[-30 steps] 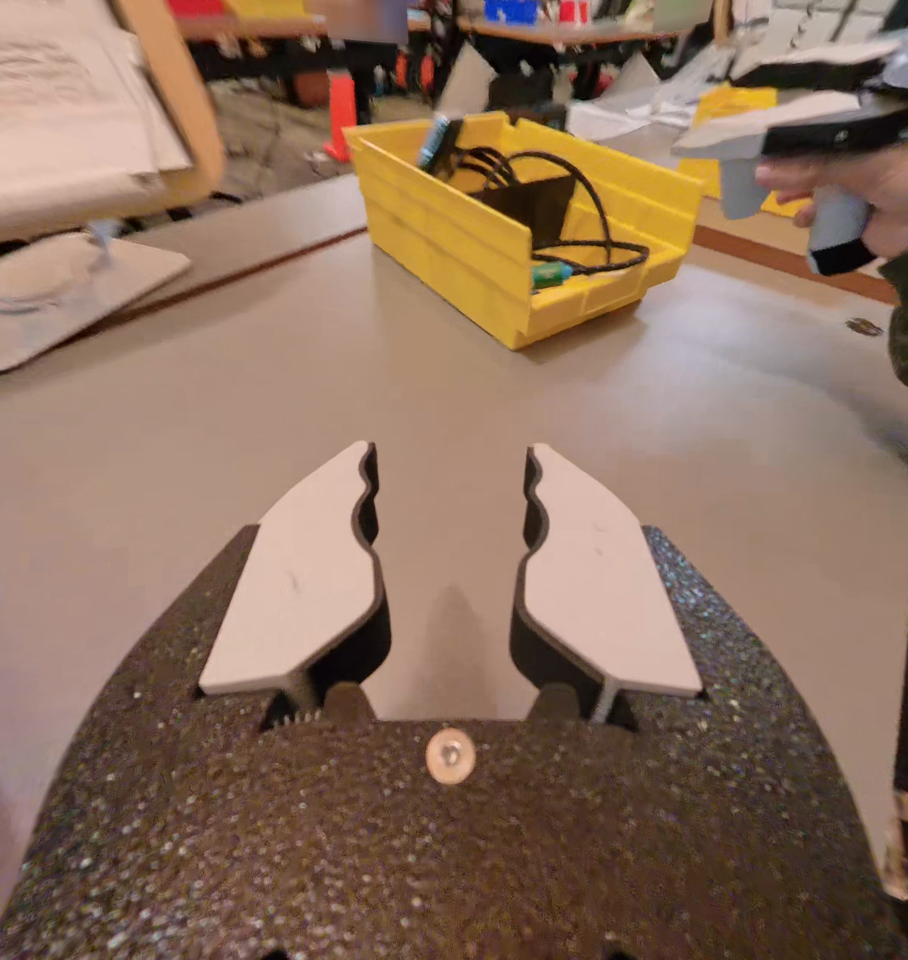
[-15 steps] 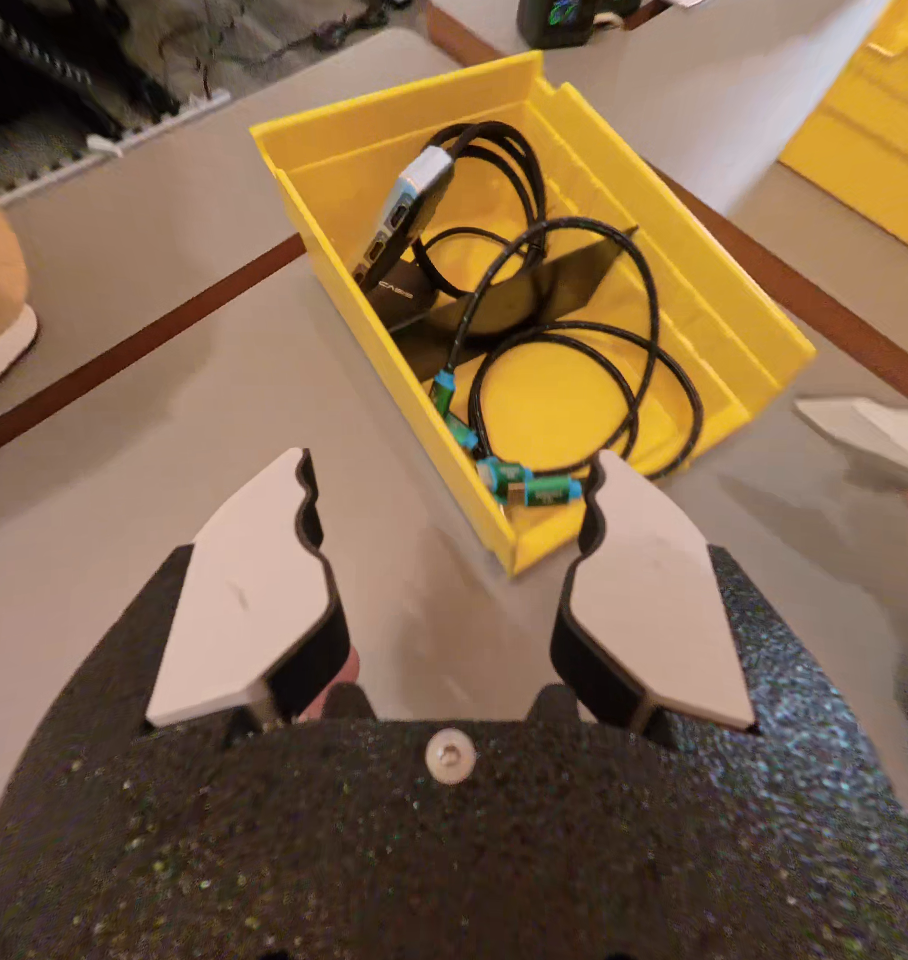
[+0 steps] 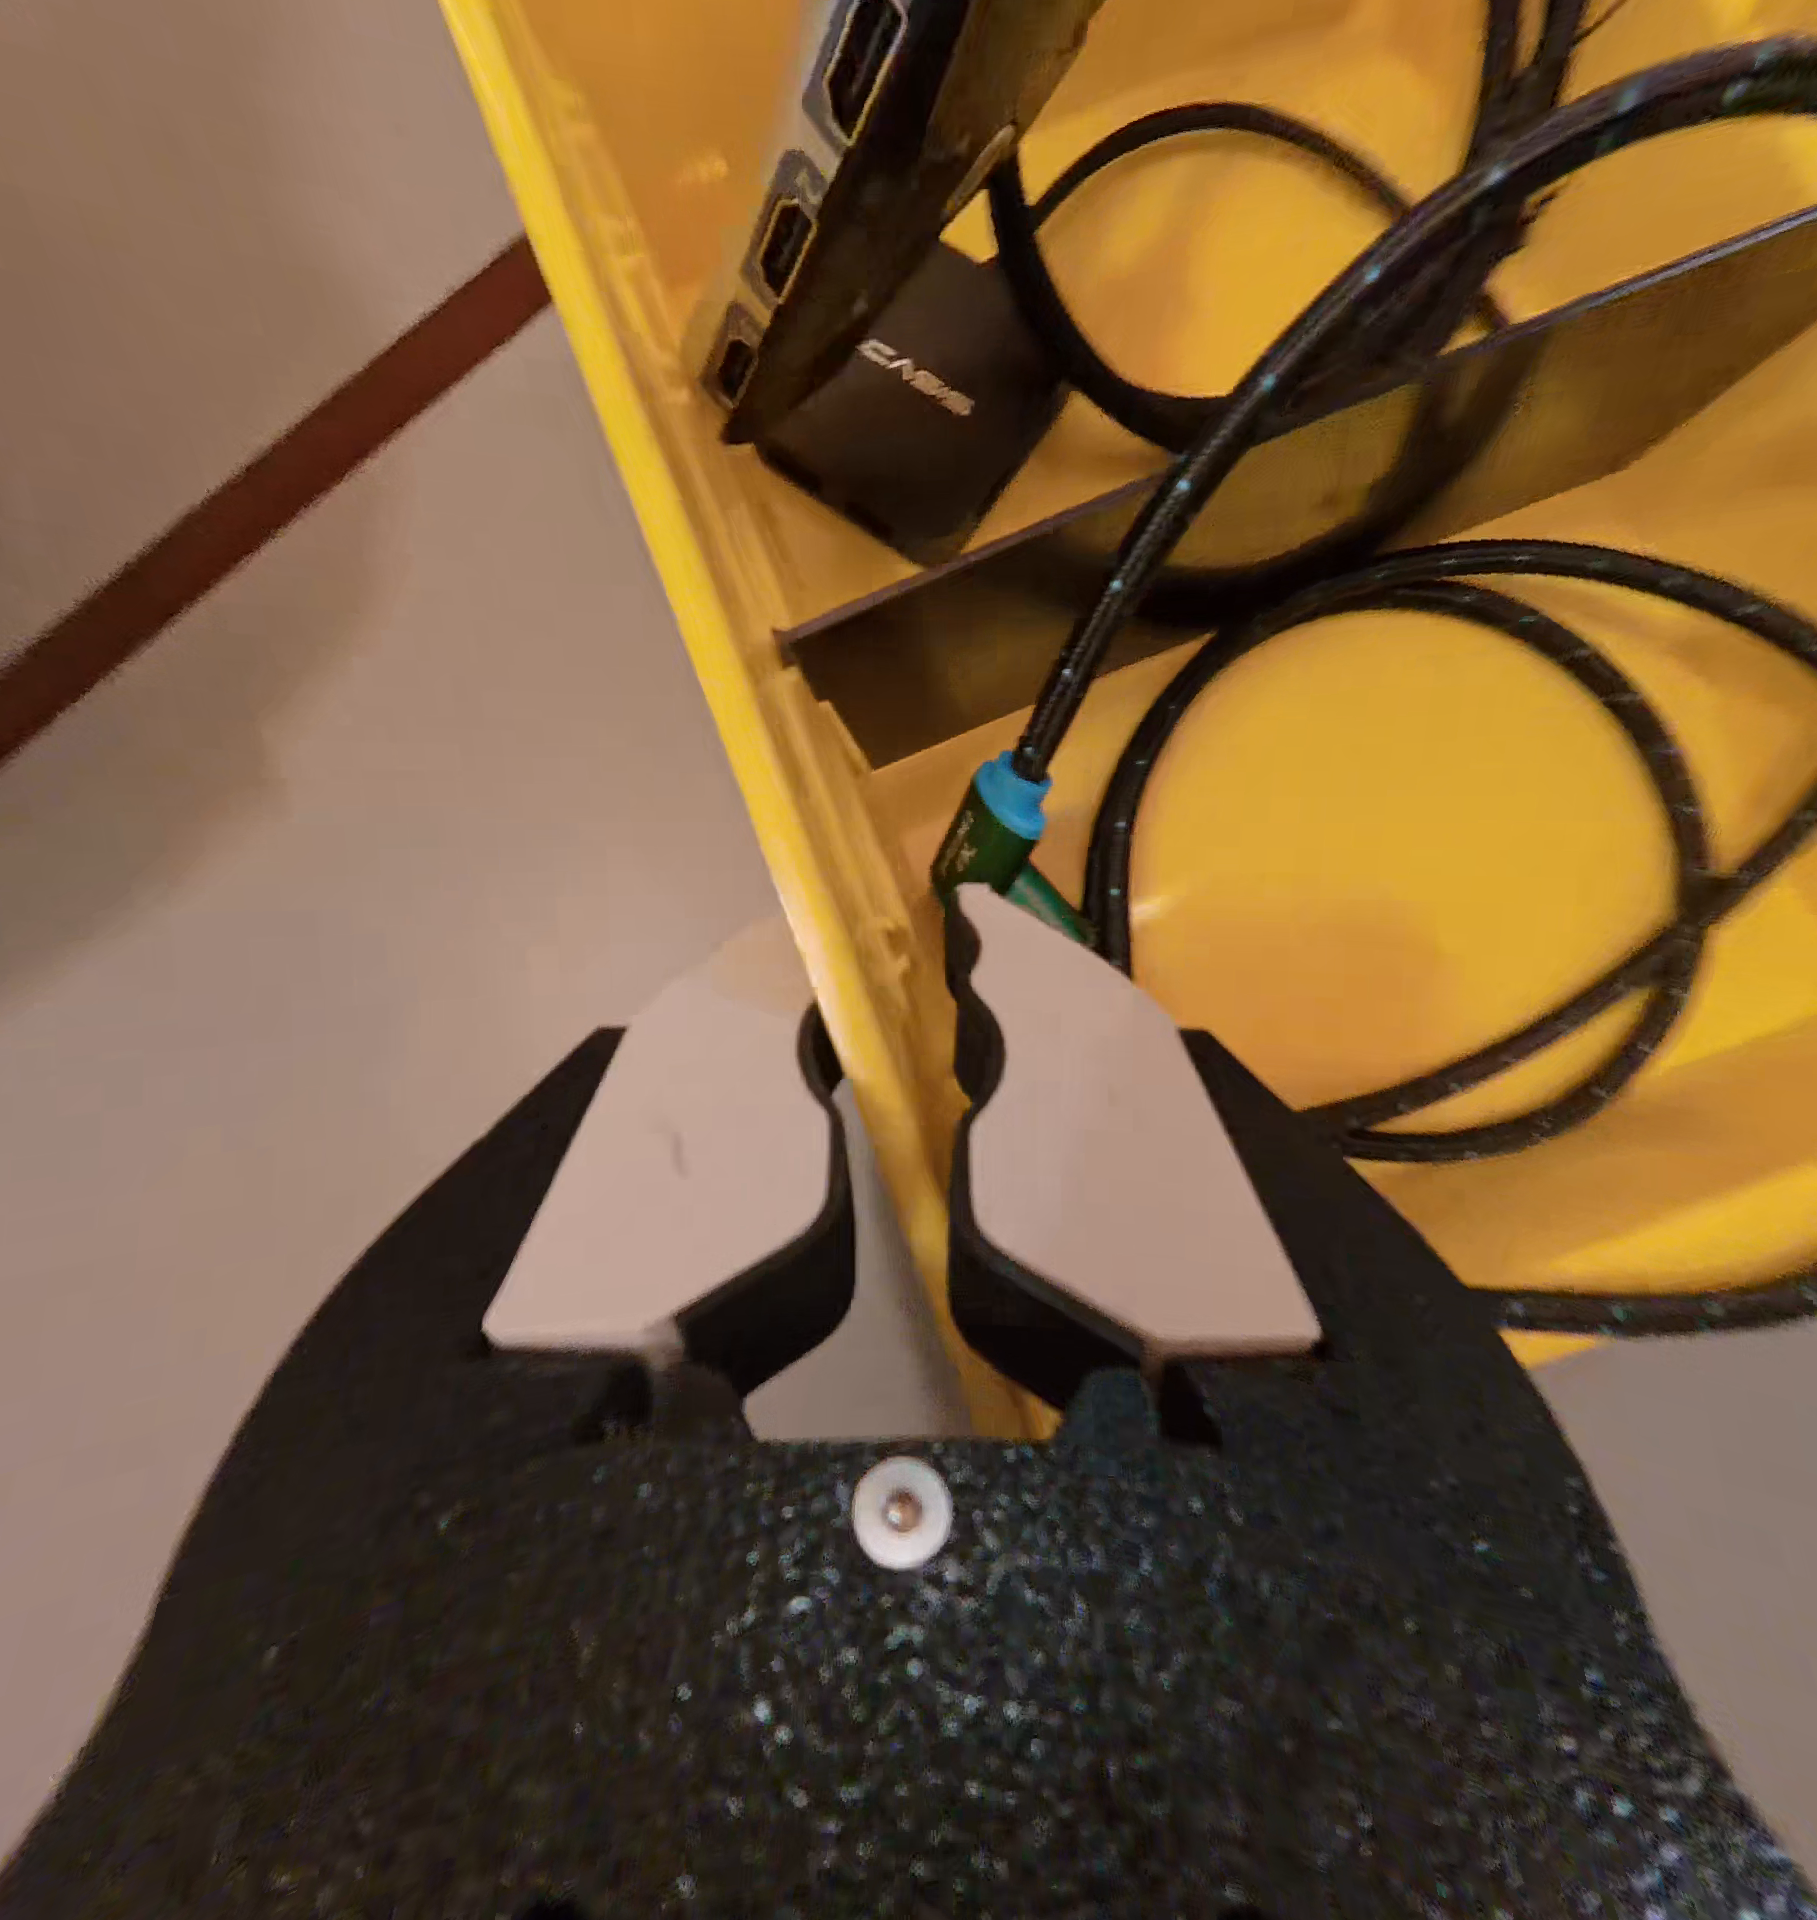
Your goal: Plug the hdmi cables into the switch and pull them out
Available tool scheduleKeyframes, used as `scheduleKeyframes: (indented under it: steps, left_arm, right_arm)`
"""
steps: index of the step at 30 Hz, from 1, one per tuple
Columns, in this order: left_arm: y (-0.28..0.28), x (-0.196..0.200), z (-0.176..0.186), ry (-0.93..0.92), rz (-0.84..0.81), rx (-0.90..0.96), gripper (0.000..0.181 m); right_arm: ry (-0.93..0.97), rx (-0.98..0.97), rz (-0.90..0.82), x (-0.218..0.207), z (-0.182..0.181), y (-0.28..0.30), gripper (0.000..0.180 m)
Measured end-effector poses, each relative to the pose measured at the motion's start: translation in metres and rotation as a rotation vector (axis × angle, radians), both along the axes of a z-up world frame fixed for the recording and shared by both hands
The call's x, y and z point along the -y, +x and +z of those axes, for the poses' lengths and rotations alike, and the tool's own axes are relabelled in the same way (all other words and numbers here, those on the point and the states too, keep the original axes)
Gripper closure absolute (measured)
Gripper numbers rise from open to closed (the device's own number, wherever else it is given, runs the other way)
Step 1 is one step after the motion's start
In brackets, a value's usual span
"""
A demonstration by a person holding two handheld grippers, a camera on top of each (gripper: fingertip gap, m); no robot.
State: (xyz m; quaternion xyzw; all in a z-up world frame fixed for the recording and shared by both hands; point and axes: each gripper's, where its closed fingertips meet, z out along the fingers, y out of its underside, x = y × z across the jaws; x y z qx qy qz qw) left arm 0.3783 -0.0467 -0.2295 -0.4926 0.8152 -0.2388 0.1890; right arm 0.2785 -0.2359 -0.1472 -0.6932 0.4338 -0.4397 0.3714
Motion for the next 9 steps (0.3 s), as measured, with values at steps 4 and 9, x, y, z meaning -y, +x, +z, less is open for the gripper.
scheduleKeyframes:
  steps: [4, 9]
  left_arm:
    - [-0.004, -0.023, 0.000, -0.042, -0.008, -0.008, 0.168]
    - [-0.050, -0.078, 0.000, -0.049, -0.105, -0.073, 0.174]
  right_arm:
    - [0.008, 0.025, 0.012, 0.001, 0.011, -0.005, 0.087]
    - [0.053, 0.075, 0.030, -0.001, 0.030, -0.012, 0.090]
